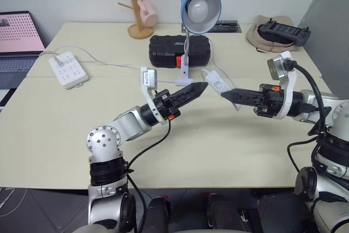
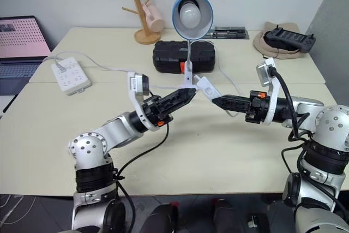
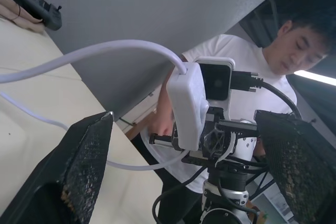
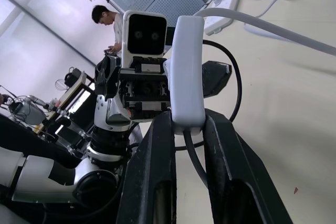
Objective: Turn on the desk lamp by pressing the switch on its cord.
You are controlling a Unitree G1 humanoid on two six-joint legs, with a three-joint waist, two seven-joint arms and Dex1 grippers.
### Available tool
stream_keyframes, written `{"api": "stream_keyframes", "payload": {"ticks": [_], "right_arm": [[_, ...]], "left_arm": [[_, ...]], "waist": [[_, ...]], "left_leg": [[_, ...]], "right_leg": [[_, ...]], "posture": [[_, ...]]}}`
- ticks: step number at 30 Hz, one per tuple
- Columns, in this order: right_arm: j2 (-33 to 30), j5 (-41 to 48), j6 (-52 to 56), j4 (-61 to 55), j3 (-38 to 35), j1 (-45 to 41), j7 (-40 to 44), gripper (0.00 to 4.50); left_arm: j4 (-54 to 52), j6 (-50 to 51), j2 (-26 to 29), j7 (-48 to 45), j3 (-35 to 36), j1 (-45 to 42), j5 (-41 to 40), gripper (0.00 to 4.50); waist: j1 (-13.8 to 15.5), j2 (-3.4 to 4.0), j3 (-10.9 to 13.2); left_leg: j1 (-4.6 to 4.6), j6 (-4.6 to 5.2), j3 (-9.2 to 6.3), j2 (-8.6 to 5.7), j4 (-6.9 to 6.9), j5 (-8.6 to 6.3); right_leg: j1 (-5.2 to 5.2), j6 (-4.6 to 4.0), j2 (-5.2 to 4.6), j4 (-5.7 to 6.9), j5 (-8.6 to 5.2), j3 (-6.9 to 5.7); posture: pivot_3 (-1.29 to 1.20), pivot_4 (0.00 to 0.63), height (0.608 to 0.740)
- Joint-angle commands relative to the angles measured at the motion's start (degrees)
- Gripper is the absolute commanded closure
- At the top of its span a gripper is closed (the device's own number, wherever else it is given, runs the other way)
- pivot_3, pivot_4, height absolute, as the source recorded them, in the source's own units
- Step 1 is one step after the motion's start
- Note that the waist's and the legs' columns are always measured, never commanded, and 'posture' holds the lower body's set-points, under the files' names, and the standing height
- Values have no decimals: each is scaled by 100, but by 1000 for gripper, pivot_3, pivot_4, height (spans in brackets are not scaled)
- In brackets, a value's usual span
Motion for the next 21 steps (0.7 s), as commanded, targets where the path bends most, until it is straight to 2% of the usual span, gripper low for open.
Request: {"api": "stream_keyframes", "payload": {"ticks": [1,13,17,21], "right_arm": [[-33,401,45,-176,-196,-22,-241,4146],[-7,1274,45,-171,-34,-21,-892,4146],[9,1499,11,-164,9,5,-1067,4146],[-24,1698,-71,-137,72,35,-1237,4146]], "left_arm": [[-130,-82,-4,73,-80,-86,-338,0],[186,-494,8,-362,-396,48,-50,0],[165,-565,7,-377,-444,60,-28,708],[157,-666,-2,-353,-471,56,20,1634]], "waist": [[6,0,0],[13,1,0],[14,1,0],[13,1,0]], "left_leg": [[0,0,1,0,0,0],[-2,0,11,-6,-1,0],[-2,0,10,-4,-1,0],[-3,0,10,-4,-1,0]], "right_leg": [[1,0,0,0,0,0],[2,0,5,-5,0,1],[2,0,5,-6,0,1],[2,0,5,-6,0,1]], "posture": [[0,150,740],[0,150,740],[0,150,740],[0,150,740]]}}
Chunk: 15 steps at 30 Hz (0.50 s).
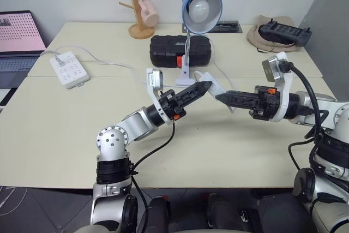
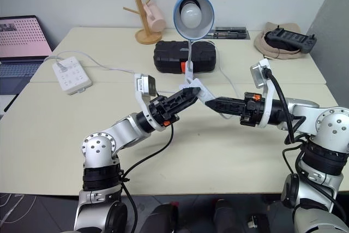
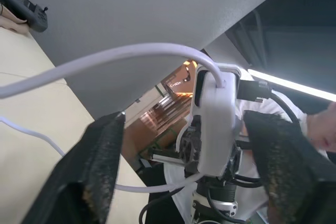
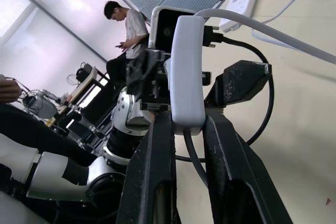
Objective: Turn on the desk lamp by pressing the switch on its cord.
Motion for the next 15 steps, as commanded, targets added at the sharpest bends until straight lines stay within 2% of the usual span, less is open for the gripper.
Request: {"api": "stream_keyframes", "payload": {"ticks": [1,10,15], "right_arm": [[-44,387,-94,-114,43,-20,-112,4146],[-14,573,-379,-54,262,-10,-320,4146],[-78,724,-512,-12,328,9,-416,4146]], "left_arm": [[-123,-161,-14,-18,-65,-15,15,1802],[-228,-198,-64,136,-123,-78,-90,3632],[-260,-221,-13,181,-160,-87,-180,3885]], "waist": [[0,0,0],[0,0,0],[0,0,0]], "left_leg": [[0,0,0,0,0,0],[-1,0,0,0,-1,0],[-1,0,0,1,-2,0]], "right_leg": [[0,0,0,0,0,0],[0,0,0,-2,0,-1],[0,0,1,-3,0,-1]], "posture": [[0,150,740],[0,150,740],[0,150,740]]}}
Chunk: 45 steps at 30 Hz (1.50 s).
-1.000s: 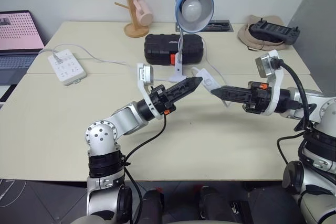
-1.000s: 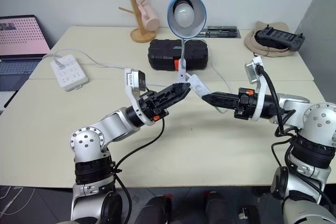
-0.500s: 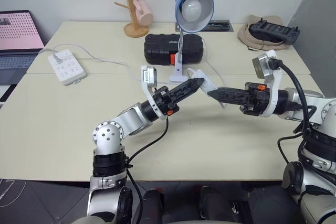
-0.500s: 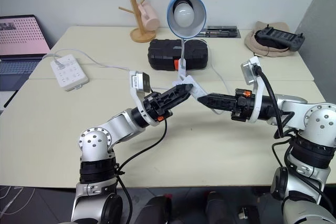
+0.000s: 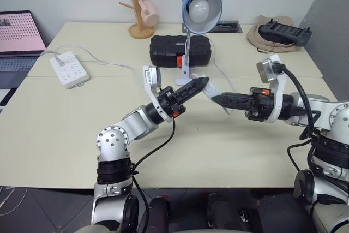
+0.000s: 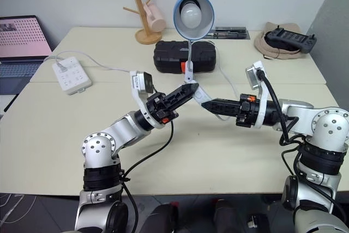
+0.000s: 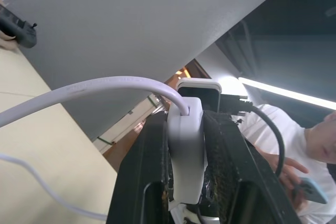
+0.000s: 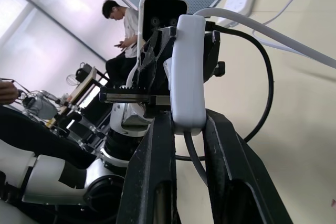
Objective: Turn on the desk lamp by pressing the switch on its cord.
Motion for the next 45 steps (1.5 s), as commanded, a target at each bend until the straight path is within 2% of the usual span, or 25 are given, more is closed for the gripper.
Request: {"api": "stream_keyframes", "payload": {"ticks": [1,7,8,15,18,22,26,36,45], "right_arm": [[-80,327,-222,-139,41,-49,-82,4146],[-270,408,-382,-47,98,-63,-138,4146],[-326,410,-400,-4,99,-91,-129,4146],[-861,717,-330,688,110,-885,18,4146],[-997,1013,-310,927,117,-1171,-39,4146],[-1071,1592,-511,1269,78,-1426,-471,4146],[-1209,2116,-678,1366,169,-1452,-849,4146],[-1594,3088,-1168,1150,561,-1168,-1468,4146],[-1787,3772,-1679,702,968,-812,-1763,4146]], "left_arm": [[-194,-5,36,149,-146,-69,11,3891],[-139,-86,7,274,-160,-149,33,3915],[-112,-91,-9,288,-131,-166,-24,3215],[-115,113,95,607,-78,-538,-531,1879],[-85,220,69,899,-18,-712,-1075,1879],[137,64,-51,1593,73,-931,-2251,1879],[223,-90,-95,2003,-34,-1021,-2886,1879],[163,-269,-169,1950,-349,-1105,-2975,130],[368,-513,-257,1903,-426,-1191,-2780,51]], "waist": [[0,0,0],[0,0,0],[4,0,0],[0,0,2],[1,0,2],[8,-2,3],[10,-2,3],[11,-3,4],[13,-5,4]], "left_leg": [[0,0,0,0,0,0],[0,0,0,-1,0,0],[0,0,0,-1,0,0],[-1,0,2,-3,0,0],[-2,0,1,-1,-3,0],[-7,0,-1,2,-3,0],[-8,0,-3,5,-2,0],[-9,0,9,-4,-3,0],[-11,0,11,-4,-3,0]], "right_leg": [[0,0,0,0,0,0],[0,0,0,-1,0,0],[0,0,0,-1,0,0],[0,0,5,-2,0,1],[-3,0,7,-5,0,2],[-1,0,4,-11,0,-1],[-2,0,-2,-9,0,-1],[-2,0,8,-12,-1,-1],[-2,1,9,-15,-1,1]], "posture": [[0,150,740],[0,150,740],[0,150,740],[0,150,740],[0,150,740],[0,150,740],[0,150,740],[0,150,740],[0,150,740]]}}
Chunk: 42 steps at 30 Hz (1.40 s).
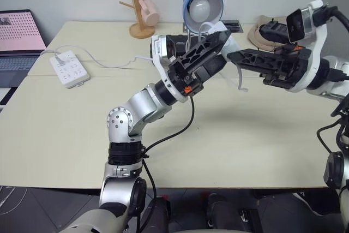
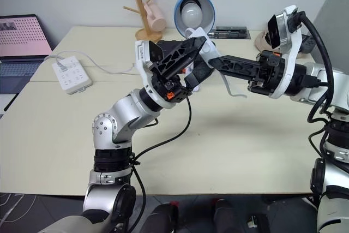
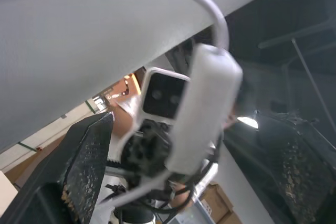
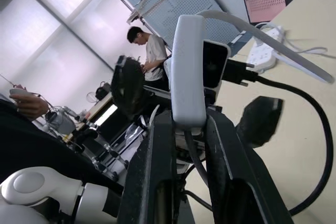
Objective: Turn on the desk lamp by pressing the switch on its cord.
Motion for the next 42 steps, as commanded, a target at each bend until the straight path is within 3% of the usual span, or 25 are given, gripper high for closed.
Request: {"api": "stream_keyframes", "payload": {"ticks": [1,8,28,42], "right_arm": [[-108,351,-293,-358,5,70,-2,4146],[-132,351,-445,-491,87,176,29,4146],[-202,351,-580,-577,113,281,133,4146],[-191,351,-617,-582,130,281,121,4146]], "left_arm": [[-59,-127,-76,-83,-21,-131,23,51],[-98,-178,-131,-182,-71,-102,137,51],[-34,-142,-90,-396,15,-31,-24,3808],[-41,-162,-116,-247,-56,-28,75,3869]], "waist": [[1,0,0],[2,0,0],[2,-2,1],[4,-3,2]], "left_leg": [[0,0,0,0,0,0],[0,0,-2,1,0,0],[0,0,-2,2,-1,0],[-2,0,-3,2,-3,0]], "right_leg": [[0,0,0,0,0,0],[0,0,1,0,0,-2],[0,1,2,-4,0,-1],[0,1,2,-8,-1,-2]], "posture": [[0,150,740],[0,150,740],[0,150,740],[0,150,740]]}}
